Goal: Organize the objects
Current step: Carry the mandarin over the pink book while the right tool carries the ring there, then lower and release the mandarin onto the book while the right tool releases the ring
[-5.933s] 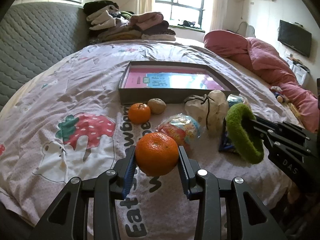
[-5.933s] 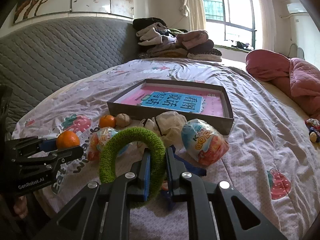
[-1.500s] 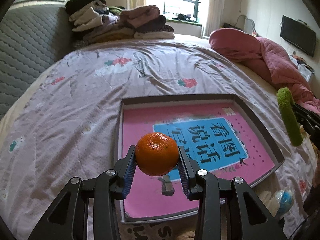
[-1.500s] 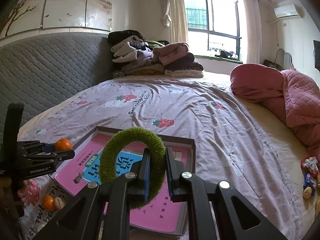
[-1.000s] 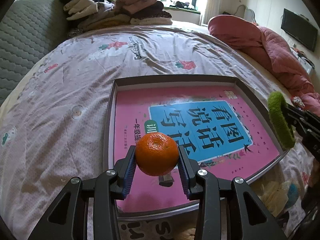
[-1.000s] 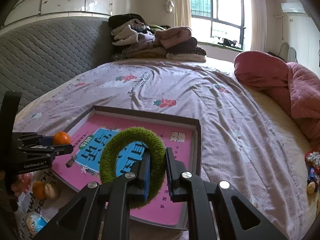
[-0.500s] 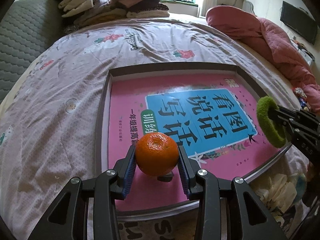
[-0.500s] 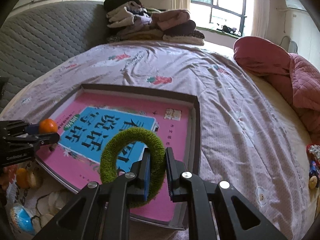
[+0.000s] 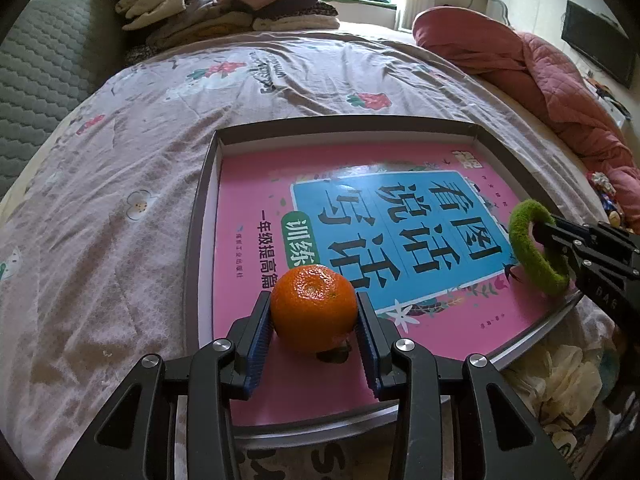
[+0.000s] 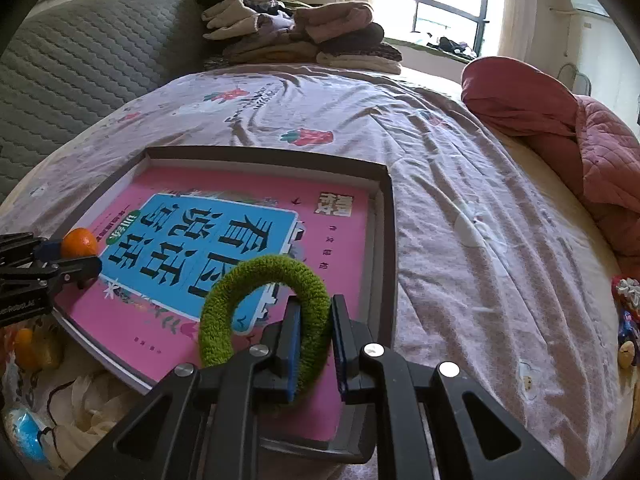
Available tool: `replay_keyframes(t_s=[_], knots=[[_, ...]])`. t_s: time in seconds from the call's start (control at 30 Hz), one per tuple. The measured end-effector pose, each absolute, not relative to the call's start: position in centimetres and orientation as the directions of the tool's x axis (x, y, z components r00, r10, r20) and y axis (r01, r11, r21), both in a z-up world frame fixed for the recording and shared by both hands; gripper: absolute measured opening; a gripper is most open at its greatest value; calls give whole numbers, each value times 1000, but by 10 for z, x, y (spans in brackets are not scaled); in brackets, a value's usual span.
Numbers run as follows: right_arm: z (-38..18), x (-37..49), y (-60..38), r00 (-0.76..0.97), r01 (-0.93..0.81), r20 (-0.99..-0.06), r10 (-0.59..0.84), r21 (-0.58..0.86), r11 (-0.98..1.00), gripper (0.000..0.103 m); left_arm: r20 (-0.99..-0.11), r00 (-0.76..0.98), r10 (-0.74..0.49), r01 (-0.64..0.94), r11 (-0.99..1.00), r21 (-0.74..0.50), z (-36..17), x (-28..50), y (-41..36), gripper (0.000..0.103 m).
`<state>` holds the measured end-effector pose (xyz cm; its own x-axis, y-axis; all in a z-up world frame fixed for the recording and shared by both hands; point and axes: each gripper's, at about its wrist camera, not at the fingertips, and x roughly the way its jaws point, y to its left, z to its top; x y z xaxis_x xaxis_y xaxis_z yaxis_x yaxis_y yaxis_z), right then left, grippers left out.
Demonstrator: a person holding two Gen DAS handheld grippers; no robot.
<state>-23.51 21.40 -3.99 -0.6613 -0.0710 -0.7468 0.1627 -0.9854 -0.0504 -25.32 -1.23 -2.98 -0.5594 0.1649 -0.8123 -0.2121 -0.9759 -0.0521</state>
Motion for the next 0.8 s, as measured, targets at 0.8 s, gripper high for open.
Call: replay_keyframes(t_s=[0.8], knots=[[-22, -229, 215, -681, 153, -728, -83, -30, -988, 27, -810, -563, 162, -209, -977, -50, -33, -256, -12, 45]])
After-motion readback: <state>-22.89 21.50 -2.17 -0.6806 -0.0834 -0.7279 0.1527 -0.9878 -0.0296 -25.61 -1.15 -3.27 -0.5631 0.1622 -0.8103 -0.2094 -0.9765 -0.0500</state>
